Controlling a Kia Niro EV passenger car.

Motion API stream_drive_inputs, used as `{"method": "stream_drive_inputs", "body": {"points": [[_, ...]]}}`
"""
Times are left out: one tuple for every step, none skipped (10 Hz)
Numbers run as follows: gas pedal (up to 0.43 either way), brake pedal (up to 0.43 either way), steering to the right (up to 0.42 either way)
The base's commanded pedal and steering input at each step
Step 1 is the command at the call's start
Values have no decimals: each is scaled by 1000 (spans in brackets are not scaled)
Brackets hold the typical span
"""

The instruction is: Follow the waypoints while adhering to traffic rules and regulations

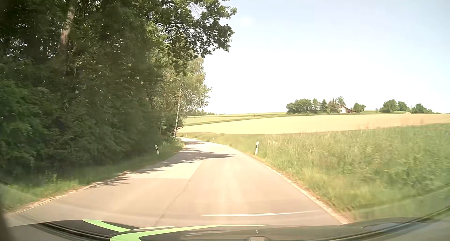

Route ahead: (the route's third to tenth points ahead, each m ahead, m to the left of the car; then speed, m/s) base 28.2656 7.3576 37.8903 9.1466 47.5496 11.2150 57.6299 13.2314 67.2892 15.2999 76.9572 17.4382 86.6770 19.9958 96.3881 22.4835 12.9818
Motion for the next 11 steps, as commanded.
{"method": "stream_drive_inputs", "body": {"points": [[79,0,-20],[79,0,-20],[79,0,-20],[79,0,-20],[79,0,-19],[79,0,-18],[79,0,-18],[79,0,-18],[79,0,-18],[79,0,-18],[79,0,-18]]}}
